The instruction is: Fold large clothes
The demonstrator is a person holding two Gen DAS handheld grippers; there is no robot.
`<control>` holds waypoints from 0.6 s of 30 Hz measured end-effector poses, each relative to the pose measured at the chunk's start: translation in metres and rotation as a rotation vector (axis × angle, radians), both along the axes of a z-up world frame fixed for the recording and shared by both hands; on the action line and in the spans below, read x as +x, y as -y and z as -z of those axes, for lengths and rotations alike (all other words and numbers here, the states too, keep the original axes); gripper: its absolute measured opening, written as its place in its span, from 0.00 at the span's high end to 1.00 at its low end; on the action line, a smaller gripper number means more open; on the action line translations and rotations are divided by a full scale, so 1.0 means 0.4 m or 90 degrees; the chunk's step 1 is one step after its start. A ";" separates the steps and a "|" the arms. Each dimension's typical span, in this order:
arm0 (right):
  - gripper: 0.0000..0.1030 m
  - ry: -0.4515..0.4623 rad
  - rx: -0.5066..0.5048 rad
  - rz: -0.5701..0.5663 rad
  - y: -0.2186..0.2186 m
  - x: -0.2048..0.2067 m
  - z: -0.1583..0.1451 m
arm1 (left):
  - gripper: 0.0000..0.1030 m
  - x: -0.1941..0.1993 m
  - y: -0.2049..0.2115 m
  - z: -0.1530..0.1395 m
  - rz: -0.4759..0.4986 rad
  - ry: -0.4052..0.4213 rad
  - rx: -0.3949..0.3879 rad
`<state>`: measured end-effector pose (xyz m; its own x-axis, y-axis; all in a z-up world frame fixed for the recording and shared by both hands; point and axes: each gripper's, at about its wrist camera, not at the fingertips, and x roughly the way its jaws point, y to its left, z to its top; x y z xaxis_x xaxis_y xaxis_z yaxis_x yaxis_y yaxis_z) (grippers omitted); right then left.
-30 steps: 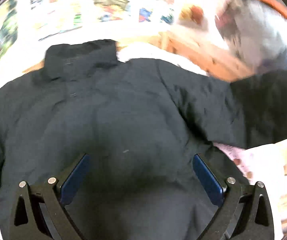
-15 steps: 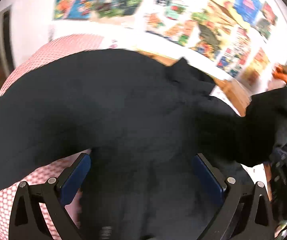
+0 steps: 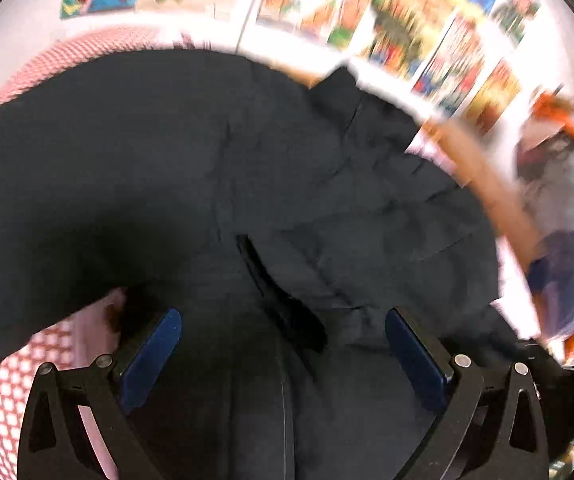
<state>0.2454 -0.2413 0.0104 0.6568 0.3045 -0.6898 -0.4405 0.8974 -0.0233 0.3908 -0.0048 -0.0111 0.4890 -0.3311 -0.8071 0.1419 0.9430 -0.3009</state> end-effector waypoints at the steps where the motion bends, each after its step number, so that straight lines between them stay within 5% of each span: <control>1: 0.37 0.000 -0.001 0.017 0.021 -0.018 -0.002 | 0.01 0.025 0.019 0.025 0.000 -0.029 0.006; 6: 0.37 -0.006 -0.008 0.090 0.110 -0.050 -0.008 | 0.02 0.074 0.068 0.089 -0.003 -0.076 0.003; 8: 0.37 -0.018 -0.010 0.124 0.138 -0.065 -0.007 | 0.15 0.077 0.080 0.086 -0.005 -0.067 0.011; 10: 0.37 -0.027 -0.016 0.147 0.145 -0.060 -0.012 | 0.49 0.077 0.085 0.084 -0.007 -0.069 0.005; 12: 0.37 -0.029 -0.021 0.168 0.153 -0.069 -0.019 | 0.58 0.080 0.090 0.085 -0.014 -0.073 0.006; 15: 0.37 -0.023 -0.012 0.176 0.159 -0.047 -0.040 | 0.87 0.054 0.088 0.062 -0.023 -0.027 0.051; 18: 0.37 -0.007 -0.025 0.178 0.161 -0.046 -0.056 | 0.93 0.039 0.083 0.022 -0.021 0.013 0.038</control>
